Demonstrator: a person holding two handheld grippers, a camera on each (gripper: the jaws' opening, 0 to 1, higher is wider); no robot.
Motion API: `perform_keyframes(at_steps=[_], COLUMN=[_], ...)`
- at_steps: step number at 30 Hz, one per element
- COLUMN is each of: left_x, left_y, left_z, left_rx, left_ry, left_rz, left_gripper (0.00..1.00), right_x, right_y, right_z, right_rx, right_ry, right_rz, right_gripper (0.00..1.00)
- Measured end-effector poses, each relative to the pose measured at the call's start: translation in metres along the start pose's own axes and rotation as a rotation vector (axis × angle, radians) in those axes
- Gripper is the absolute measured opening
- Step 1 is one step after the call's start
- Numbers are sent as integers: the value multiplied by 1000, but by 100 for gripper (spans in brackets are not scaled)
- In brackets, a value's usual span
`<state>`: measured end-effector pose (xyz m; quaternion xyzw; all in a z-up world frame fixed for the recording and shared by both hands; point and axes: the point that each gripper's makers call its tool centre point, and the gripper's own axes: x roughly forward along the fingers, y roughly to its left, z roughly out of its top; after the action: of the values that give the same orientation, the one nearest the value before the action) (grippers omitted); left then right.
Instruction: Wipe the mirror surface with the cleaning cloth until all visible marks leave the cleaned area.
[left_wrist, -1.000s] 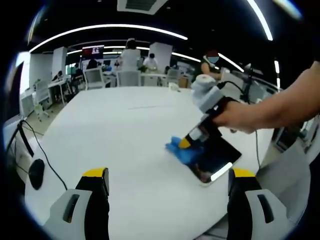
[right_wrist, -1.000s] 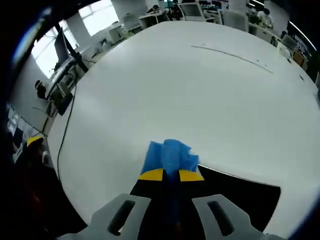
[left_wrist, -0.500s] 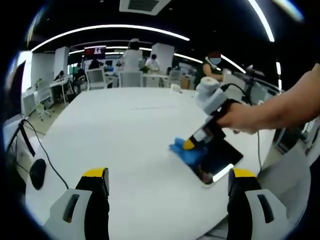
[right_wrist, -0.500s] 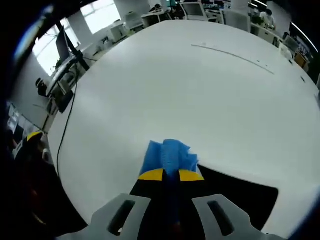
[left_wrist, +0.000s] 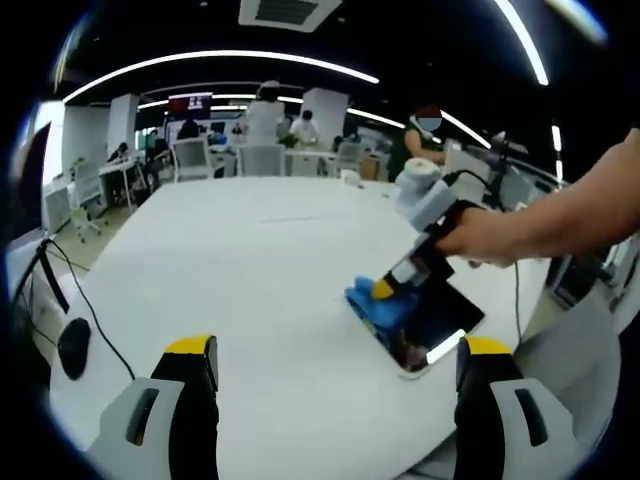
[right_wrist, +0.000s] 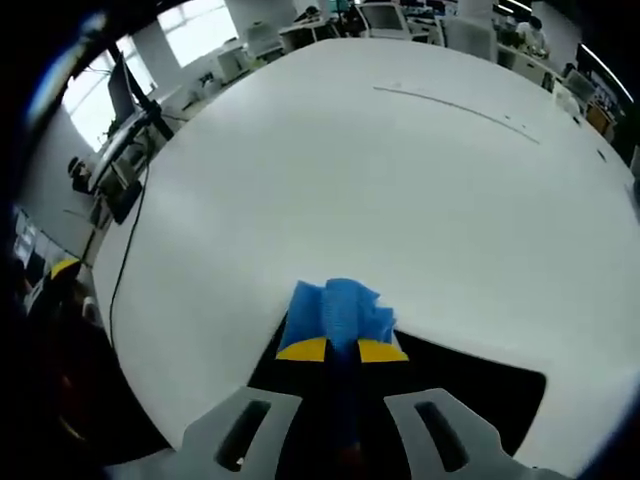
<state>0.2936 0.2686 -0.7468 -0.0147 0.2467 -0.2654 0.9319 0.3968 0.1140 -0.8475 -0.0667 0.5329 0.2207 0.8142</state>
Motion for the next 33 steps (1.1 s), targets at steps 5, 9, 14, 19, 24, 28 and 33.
perform_keyframes(at_steps=[5,9,14,19,24,28,33], left_x=[-1,-2,-3,-6,-7,-4,-1], left_y=[0,5,10,7,15,19,22], left_z=[3,5,5,7,16,26,31], left_rx=[15,18,5,35,45,53,51], left_ry=[3,0,-5,16,5,-10,-26], left_rz=[-8,-2,13,4,5,4,8], left_gripper=[100,100,100,100,100,100,100], right_x=[-1,-1,-2,-3,-5,-3,-1], right_y=[-9,-13,-12,-10,-11,-19,-18], right_z=[-2,-4,-4,-5,-5,-7,-6], right_rx=[5,8,20,36,49,58,13], right_ry=[2,8,7,9,8,7,15], right_rz=[-5,-7,-5,-7,-6,-26,-54], right_gripper=[3,3,3,3,3,3,3])
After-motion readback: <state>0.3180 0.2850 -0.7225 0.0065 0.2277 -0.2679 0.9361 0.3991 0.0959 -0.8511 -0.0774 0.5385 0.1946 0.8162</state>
